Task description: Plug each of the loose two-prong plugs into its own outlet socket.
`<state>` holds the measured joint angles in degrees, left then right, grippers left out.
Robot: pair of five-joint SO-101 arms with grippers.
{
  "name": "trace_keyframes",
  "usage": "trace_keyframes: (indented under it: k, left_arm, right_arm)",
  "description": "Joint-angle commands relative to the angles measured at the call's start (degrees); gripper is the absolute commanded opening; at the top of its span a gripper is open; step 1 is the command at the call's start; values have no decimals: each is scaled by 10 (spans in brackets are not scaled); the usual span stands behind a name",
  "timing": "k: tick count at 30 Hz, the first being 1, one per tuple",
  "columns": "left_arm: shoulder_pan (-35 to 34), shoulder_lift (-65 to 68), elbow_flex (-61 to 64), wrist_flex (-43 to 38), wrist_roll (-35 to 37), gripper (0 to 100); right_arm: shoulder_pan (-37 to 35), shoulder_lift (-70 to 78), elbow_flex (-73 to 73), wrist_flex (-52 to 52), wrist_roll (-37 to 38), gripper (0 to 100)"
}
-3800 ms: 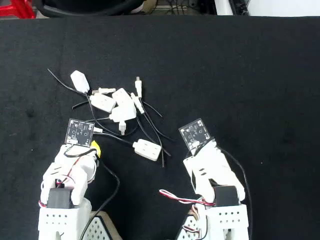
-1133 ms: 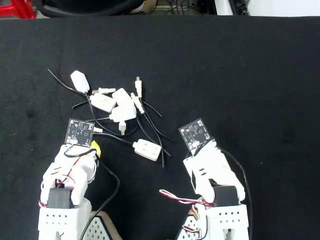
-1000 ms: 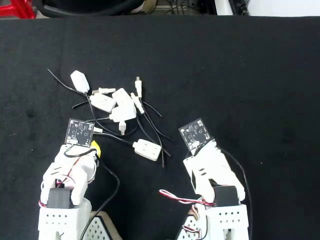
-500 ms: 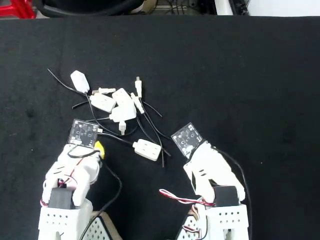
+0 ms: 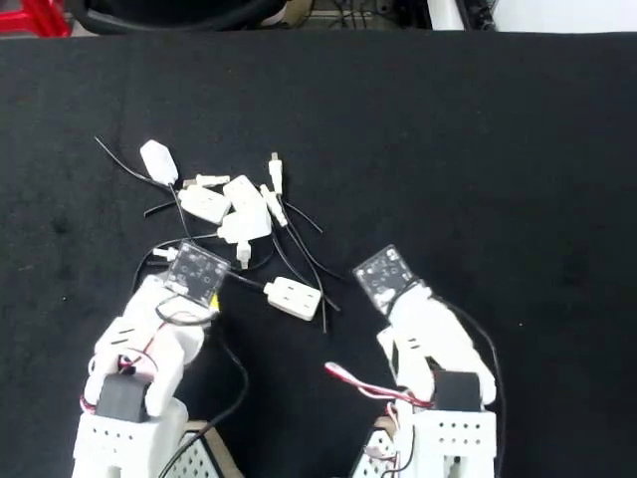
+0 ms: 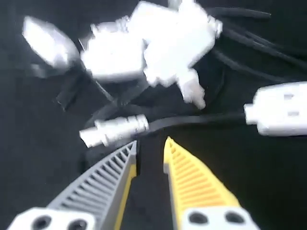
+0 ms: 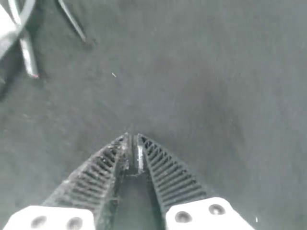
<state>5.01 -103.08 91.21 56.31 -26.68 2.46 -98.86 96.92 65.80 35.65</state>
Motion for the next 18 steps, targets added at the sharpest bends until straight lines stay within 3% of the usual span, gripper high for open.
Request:
trace_keyframes:
  k: [1,7,12,16,18]
  left_arm:
    - [54,33,-82,-10,-55,109]
    - [124,331,-211,-69,-80,109]
    - [218,662,-400,17,-197,109]
    - [219,848,-499,38,-321,134]
    - [220,917,-535,37,-344,171]
  right_arm:
    - [48,-1,-37,8,0,14]
    - [55,1,-40,8,-1,14]
    - [70,-2,-41,8,-10,14]
    - [106,-3,-51,8,-18,13]
    - [111,-3,-55,8,-25,13]
